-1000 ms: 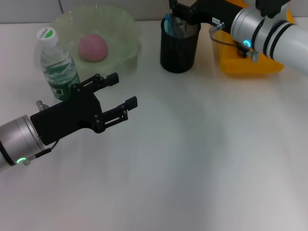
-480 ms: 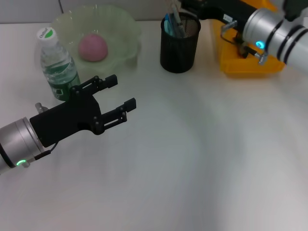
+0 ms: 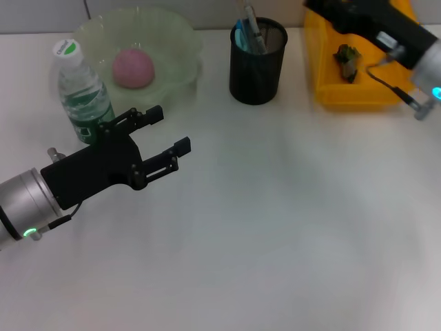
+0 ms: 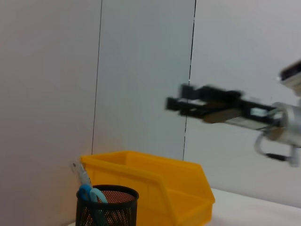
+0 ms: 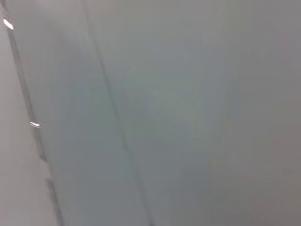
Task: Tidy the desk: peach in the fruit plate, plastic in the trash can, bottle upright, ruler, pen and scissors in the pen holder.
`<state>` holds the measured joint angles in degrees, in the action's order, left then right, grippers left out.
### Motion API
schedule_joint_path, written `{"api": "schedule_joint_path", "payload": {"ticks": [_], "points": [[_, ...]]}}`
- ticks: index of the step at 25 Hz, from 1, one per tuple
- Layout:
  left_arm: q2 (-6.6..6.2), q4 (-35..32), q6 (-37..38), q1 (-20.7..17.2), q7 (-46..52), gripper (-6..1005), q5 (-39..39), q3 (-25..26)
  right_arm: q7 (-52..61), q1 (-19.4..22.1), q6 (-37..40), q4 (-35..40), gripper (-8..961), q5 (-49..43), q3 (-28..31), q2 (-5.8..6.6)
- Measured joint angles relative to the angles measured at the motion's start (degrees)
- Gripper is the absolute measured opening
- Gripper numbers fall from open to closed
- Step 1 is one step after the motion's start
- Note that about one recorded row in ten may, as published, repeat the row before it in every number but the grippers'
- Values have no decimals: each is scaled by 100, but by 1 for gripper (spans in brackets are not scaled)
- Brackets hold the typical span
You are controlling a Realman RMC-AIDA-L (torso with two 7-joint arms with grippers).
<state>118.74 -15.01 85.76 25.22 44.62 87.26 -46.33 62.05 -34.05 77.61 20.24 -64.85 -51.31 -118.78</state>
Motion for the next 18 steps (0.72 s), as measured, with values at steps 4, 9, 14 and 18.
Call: {"api": "schedule_joint_path", "payload": {"ticks": [4, 9, 14, 18], "points": [[-5, 4, -4, 0, 19, 753, 1, -9, 533, 368, 698, 375, 738, -483, -3, 145], [-42, 6, 64, -28, 158, 753, 37, -151, 1156, 543, 1701, 534, 738, -1506, 39, 487], [-117, -75, 232, -44, 496, 753, 48, -471, 1383, 555, 2150, 609, 738, -2538, 50, 613], [-171, -296, 325, -54, 825, 753, 195, -865, 1348, 550, 2108, 641, 738, -3147, 47, 563]]}}
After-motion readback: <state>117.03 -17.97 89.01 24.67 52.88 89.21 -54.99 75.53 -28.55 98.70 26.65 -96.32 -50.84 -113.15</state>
